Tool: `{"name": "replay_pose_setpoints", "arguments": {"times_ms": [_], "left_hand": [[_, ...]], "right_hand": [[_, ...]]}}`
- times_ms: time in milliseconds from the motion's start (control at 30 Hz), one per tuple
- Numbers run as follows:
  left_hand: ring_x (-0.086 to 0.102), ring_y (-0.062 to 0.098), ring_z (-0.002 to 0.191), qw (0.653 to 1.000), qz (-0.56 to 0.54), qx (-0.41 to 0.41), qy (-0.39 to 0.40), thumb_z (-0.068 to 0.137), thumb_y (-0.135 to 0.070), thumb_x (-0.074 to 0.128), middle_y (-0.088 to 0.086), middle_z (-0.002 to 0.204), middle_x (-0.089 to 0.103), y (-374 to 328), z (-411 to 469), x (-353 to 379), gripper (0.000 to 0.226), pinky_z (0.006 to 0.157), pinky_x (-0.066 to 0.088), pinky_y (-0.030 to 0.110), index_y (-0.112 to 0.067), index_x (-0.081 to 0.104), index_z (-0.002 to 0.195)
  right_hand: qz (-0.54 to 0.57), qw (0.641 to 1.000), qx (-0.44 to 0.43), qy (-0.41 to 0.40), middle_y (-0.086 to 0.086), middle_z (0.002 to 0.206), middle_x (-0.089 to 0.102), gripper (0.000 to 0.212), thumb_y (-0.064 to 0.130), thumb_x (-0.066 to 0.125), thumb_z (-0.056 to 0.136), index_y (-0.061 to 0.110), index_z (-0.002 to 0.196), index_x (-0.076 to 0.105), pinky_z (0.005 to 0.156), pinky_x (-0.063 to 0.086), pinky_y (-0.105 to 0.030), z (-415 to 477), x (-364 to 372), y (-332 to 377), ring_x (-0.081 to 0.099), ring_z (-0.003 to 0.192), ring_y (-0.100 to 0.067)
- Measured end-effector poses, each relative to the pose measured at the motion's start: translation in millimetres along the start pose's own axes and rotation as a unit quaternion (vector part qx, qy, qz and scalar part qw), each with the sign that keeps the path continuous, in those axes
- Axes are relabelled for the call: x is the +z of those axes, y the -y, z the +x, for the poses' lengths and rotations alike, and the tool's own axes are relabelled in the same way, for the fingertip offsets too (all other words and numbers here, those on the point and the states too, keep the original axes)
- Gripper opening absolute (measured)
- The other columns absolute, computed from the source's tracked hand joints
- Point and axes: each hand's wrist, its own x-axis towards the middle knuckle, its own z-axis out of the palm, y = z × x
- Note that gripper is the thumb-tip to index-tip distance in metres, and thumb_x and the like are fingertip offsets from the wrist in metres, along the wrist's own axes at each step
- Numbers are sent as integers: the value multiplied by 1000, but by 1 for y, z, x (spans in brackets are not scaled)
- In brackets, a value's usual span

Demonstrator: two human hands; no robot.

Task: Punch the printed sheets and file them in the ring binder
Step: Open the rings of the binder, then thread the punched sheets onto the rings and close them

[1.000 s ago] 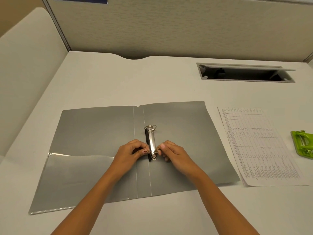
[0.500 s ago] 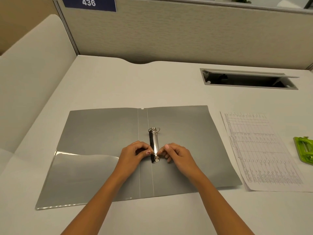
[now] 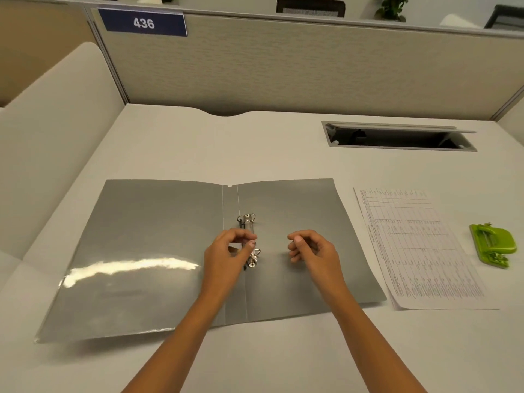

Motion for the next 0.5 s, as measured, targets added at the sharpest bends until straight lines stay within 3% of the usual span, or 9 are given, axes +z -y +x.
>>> {"name": "replay_pose_setpoints", "arguments": {"times_ms": [300,500], "left_hand": [[52,0,107,985,77,117,103,83,-26,69,-19,100,62,-48,-22,73,20,93,38,19,-34,65,101],[45,-1,119,969,117,122,178,88,-30,63,-19,124,55,-64,-42,143,39,107,37,28,-35,52,125]], "right_hand": [[34,986,27,-158,-9,81,70,12,12,57,92,12,95,68,76,57,-37,-10,-106,5,69,74,-24],[-70,953,48,-291,-3,85,71,14,11,56,88,17,95,66,78,53,-30,-9,-183,3,70,79,-21]]}}
